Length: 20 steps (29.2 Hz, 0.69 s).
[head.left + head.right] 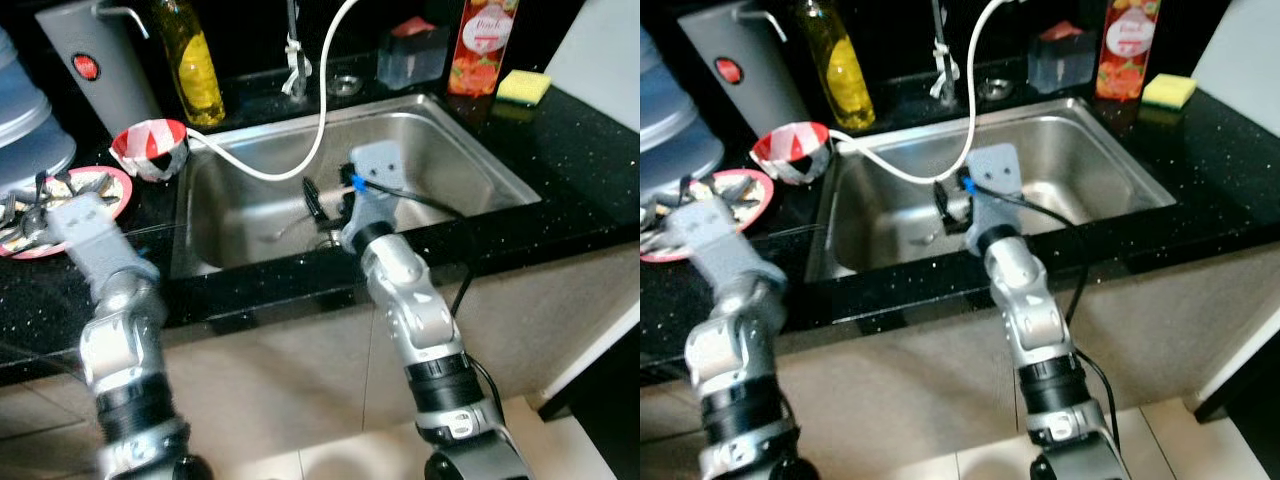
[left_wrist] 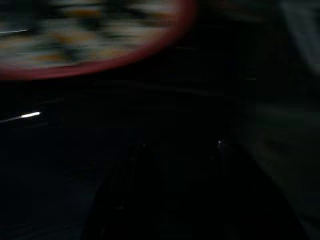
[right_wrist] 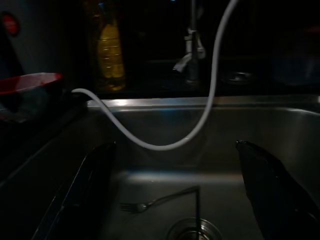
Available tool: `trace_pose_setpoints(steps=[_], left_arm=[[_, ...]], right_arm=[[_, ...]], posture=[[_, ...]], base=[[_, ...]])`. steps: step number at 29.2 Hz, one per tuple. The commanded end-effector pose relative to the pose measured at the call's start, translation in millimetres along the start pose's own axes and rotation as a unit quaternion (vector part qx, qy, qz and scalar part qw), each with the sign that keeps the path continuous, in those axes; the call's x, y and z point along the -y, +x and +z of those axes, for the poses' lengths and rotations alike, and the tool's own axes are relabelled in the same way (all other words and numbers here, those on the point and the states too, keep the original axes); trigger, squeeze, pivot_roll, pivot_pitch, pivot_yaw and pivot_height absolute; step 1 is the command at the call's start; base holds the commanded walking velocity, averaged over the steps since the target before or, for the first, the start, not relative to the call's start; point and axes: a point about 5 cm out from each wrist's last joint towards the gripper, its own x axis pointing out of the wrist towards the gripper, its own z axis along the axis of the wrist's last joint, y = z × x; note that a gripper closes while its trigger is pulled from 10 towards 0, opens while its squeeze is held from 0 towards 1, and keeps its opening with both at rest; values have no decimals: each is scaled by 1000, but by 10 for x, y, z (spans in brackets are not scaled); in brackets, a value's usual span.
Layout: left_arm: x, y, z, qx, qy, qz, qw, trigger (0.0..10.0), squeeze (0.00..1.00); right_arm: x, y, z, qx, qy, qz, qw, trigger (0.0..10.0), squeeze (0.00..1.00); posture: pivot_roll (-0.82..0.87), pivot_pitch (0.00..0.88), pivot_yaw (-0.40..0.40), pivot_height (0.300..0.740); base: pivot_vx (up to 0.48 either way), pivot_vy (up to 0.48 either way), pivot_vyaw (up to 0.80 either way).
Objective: Kitchen organization
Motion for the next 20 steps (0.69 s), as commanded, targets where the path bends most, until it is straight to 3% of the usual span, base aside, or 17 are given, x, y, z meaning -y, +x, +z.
trace_pose_setpoints(steps=[1,4,8,9,11,12,13,16,20], left_arm=[[67,44,-310,-89,13,-45,995,10000,0],[251,24,-246,-81,22,-124,989,10000,0],[397,-65,-208,-66,70,-215,972,10000,0],[417,-121,-163,-44,94,-236,966,10000,0],[417,-132,-131,-29,106,-238,965,10000,0],[402,-149,-21,22,139,-229,963,10000,0],[396,-159,38,45,147,-223,963,10000,0],[353,-173,232,101,129,-189,968,10000,0],[292,-171,319,124,130,-162,970,10000,0]], right_arm=[[-38,-13,-12,-2,2,2,1000,10000,0],[-68,-18,-9,-1,4,5,1000,10000,0],[-78,-9,-14,-1,6,8,1000,10000,0],[-86,1,-17,0,7,8,1000,10000,0],[-89,4,-18,0,8,8,1000,10000,0],[-103,15,-17,2,11,7,1000,10000,0],[-111,21,-16,3,13,7,1000,10000,0],[-148,35,-15,6,18,10,1000,10000,0],[-170,40,-16,6,19,12,1000,10000,0]], posture=[[41,30,139,740],[43,28,141,740],[61,20,146,740],[71,13,152,740],[77,7,156,740],[82,4,157,740],[82,4,157,740],[103,0,160,740],[106,0,162,740]], base=[[0,0,0],[0,0,0],[0,0,0],[0,0,0],[0,0,0],[0,0,0],[0,0,0],[0,0,0],[0,0,0]])
